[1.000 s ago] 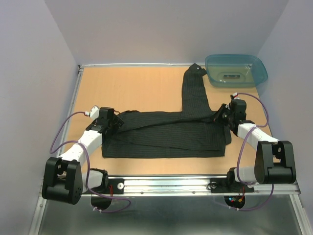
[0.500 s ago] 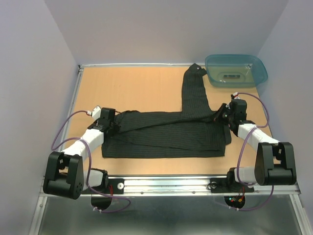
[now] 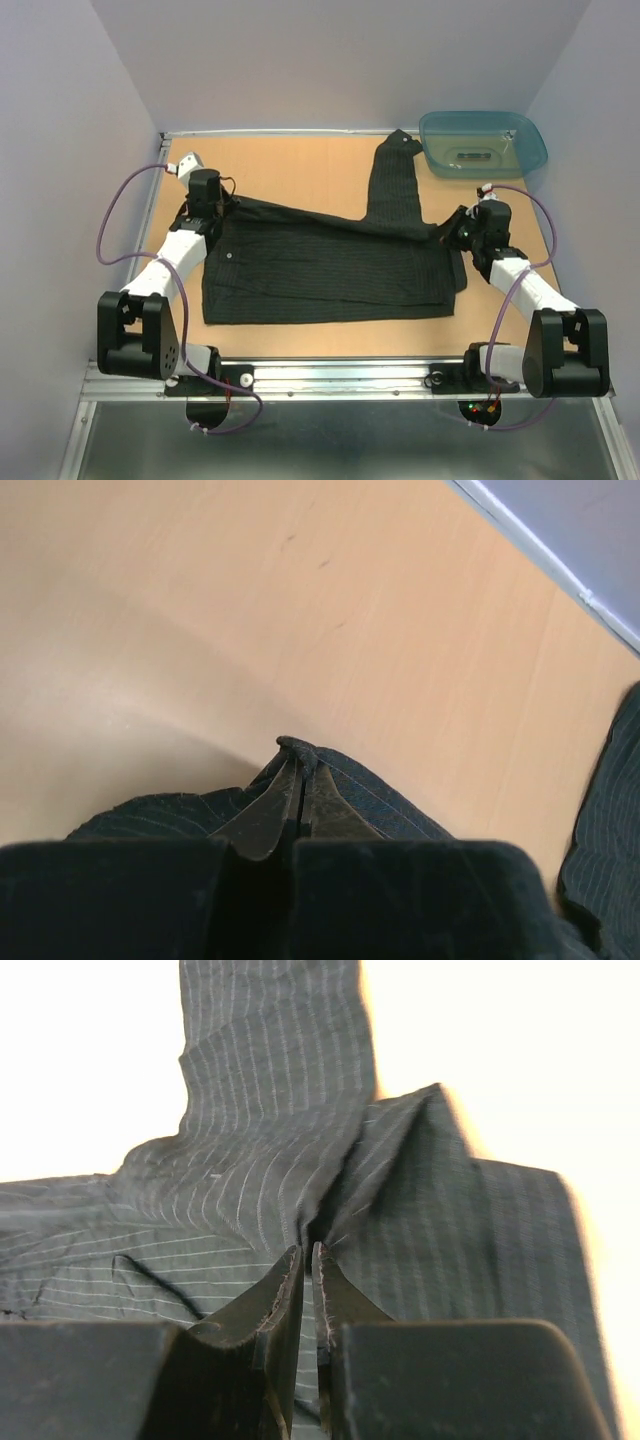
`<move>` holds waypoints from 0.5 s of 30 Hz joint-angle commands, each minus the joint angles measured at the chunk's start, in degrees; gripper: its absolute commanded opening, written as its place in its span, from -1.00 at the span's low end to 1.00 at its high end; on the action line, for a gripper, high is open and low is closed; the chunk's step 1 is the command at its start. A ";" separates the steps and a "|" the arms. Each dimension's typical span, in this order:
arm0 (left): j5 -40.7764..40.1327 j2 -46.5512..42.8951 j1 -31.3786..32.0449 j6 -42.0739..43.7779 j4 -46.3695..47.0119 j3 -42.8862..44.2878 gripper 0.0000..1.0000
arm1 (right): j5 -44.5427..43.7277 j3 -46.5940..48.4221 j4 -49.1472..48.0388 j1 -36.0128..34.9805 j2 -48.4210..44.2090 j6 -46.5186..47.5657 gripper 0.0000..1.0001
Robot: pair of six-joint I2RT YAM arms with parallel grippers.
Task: Fold and stack the long sleeve shirts
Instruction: Fold the shirt
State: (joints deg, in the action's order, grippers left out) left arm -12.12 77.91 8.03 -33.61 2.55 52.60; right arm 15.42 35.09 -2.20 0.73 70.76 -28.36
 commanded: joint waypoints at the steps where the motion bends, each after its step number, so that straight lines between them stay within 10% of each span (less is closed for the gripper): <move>1: 0.86 -2.76 -3.10 1.62 5.53 -6.97 -1.00 | -1.27 -0.37 -2.90 0.23 -1.24 -0.64 -0.72; 15: 4.48 -1.35 -7.07 -1.73 4.05 -14.18 -1.00 | 0.84 -6.36 -2.90 0.23 -3.87 -0.38 -0.67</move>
State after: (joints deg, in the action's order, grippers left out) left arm -7.31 81.54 1.08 -34.50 7.05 39.35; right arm 14.90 28.29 -2.92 0.73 69.97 -29.39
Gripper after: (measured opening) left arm 0.040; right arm 0.147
